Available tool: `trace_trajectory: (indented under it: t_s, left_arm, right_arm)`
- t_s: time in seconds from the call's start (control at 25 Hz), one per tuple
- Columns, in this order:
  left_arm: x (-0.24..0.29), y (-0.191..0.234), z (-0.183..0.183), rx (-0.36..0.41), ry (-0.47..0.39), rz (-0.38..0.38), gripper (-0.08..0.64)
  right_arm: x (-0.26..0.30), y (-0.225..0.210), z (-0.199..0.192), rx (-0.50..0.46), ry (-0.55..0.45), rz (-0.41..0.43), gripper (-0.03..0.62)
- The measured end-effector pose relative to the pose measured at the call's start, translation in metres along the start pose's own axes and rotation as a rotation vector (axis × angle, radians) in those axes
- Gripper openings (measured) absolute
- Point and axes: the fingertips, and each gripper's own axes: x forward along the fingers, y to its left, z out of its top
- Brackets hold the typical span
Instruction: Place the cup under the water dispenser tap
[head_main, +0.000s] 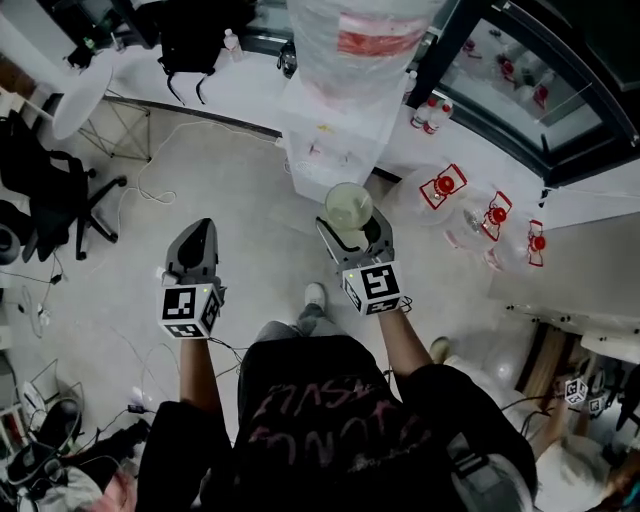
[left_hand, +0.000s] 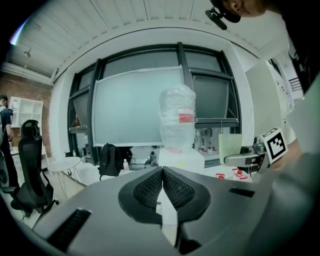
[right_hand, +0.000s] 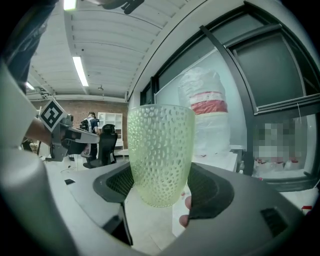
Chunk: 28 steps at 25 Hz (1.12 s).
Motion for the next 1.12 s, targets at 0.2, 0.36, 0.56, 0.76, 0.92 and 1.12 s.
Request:
trace_trajectory:
  t_s: [0.2,0.36,0.56,0.76,0.92,1.12]
  left_arm:
    - [0.019,-0.004,-0.003,0.019,0.031,-0.021,0.015]
    - [0.039,-0.007,-0.006,0.022,0.038,-0.048,0.015]
    - [0.07,-0.006,-0.019,-0.006,0.037,-0.084,0.015]
    - [0.104,-0.009,-0.044,-0.037,0.051,-0.144,0.015]
    - [0.129,-0.004,-0.066,-0.056,0.075,-0.181,0.015]
    - [0.163,0.015,-0.092,-0.064,0.085,-0.205,0.015]
  right_arm:
    - [0.013,-0.011,-0.007,0.003,0.014,0.006,0.338]
    - [0.023,-0.017,-0.014,0.004,0.025,-0.003,0.337]
    - [0.039,-0.023,-0.023,0.0,0.03,-0.021,0.337]
    - [0.063,-0.026,-0.043,-0.007,0.036,-0.032,0.337]
    - [0.087,-0.028,-0.061,0.006,0.051,-0.054,0.337]
    - [0.125,-0.032,-0.078,-0.004,-0.005,-0.095,0.337]
